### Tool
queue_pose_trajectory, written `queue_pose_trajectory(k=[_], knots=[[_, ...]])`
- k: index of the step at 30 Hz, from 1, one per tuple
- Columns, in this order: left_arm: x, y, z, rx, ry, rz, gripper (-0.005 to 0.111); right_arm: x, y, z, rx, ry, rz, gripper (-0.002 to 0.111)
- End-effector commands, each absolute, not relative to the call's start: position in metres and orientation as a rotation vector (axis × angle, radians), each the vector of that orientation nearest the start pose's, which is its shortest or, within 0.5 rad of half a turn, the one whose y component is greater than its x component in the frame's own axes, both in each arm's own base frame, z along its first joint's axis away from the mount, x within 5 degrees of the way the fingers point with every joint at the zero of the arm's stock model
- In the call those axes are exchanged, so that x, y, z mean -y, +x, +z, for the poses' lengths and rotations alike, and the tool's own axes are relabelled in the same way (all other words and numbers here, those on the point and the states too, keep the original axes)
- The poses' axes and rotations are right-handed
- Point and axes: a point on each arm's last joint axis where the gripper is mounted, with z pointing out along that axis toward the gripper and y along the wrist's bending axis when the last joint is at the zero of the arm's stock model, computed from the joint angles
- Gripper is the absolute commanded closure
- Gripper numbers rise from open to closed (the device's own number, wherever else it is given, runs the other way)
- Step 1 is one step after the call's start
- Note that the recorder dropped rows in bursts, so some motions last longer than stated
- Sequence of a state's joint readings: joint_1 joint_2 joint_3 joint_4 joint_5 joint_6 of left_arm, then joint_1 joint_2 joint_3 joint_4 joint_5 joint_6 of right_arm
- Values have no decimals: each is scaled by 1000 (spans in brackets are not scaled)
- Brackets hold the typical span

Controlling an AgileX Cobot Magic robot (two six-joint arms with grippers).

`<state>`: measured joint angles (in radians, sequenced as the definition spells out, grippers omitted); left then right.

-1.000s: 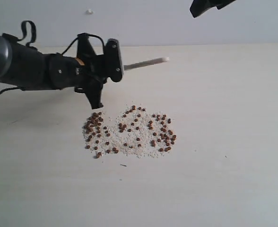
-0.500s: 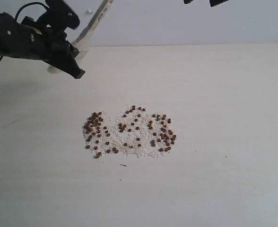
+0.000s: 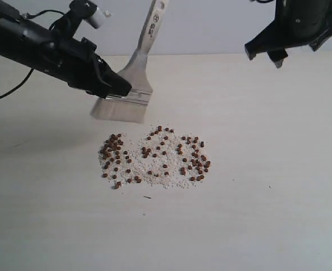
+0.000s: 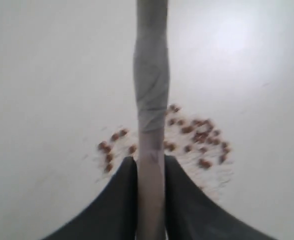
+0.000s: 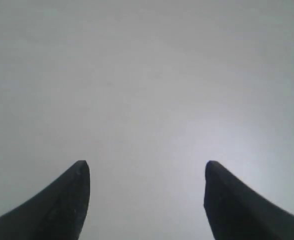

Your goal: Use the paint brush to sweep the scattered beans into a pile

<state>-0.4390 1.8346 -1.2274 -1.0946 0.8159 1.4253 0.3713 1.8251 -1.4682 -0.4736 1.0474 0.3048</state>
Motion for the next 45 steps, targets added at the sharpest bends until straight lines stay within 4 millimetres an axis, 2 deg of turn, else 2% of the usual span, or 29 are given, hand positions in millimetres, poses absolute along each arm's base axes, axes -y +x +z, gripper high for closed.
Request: queue_pose_trajectory(k=[1, 5, 7, 10, 13, 19, 25, 28, 34, 41, 45], knots=[[193, 323, 245, -1828, 1264, -1127, 107, -134, 349, 253, -2707, -604, -18, 47], [158, 330, 244, -1774, 1236, -1174, 107, -159, 333, 273, -2498, -805, 412, 47], [141, 333, 241, -1713, 1195, -1189, 107, -169, 327, 285, -2352, -893, 564, 47], [117, 343, 234, -1689, 1045, -1167, 107, -182, 319, 295, -2154, -1040, 732, 47], [111, 346, 225, -1703, 1026, -1162, 107, -189, 317, 301, -2016, -1115, 823, 47], [123, 345, 210, -1722, 1073, -1198, 107, -196, 319, 306, -1757, -1245, 796, 47], [150, 336, 209, -1685, 1138, -1245, 107, -201, 321, 315, -1566, -1269, 775, 47], [159, 333, 210, -1669, 1146, -1262, 107, -204, 326, 311, -1520, -1264, 775, 47], [163, 332, 212, -1659, 1135, -1274, 107, -191, 344, 290, -1496, -1257, 839, 47], [163, 333, 213, -1653, 1124, -1274, 107, -165, 378, 284, -1426, -1215, 1086, 47], [164, 333, 213, -1652, 1123, -1278, 107, -166, 398, 278, -1466, -1148, 1133, 47]])
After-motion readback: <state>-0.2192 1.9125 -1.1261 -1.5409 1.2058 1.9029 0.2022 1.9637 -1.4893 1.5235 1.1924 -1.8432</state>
